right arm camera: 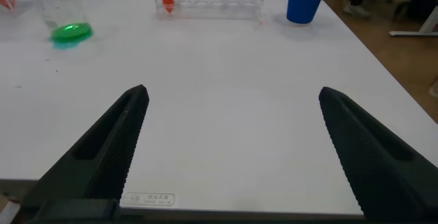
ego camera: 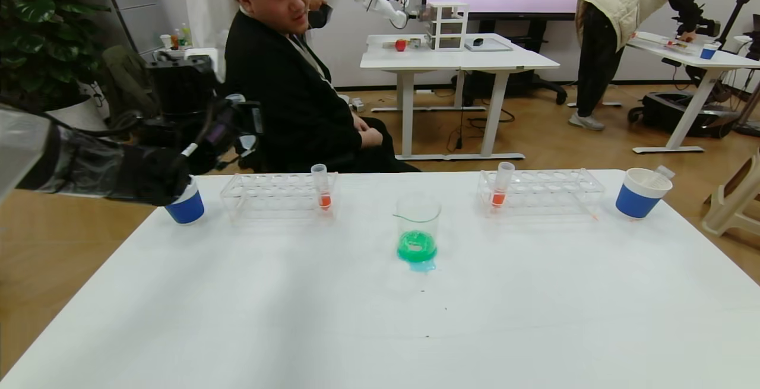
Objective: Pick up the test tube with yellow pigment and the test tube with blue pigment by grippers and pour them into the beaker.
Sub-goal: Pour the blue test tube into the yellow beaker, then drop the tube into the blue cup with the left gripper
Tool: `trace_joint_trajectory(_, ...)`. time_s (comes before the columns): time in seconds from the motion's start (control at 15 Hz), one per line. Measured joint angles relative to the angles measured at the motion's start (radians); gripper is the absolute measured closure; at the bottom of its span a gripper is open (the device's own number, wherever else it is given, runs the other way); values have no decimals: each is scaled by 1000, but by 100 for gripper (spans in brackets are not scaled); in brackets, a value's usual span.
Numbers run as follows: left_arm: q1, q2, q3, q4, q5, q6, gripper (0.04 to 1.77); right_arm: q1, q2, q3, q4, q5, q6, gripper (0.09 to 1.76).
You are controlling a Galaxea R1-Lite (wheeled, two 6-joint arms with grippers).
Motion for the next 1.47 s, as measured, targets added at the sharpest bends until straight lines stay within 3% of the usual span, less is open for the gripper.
trace_joint_trajectory(0.2,195,-30,67,0,-81,-3,131,0,0,0,0,0,0,11)
trace_joint_trajectory(0.4,299,-28,100,-7,-96,-20,131,0,0,0,0,0,0,11)
trace_joint_trajectory(0.6,331,-5,104,-34,-96,-24,131,0,0,0,0,0,0,11)
trace_joint_trajectory(0.87,347,90,94,-151,-96,-23,131,0,0,0,0,0,0,11)
trace_joint_trajectory(1.47,368,215,138,-170,-98,-66,131,0,0,0,0,0,0,11)
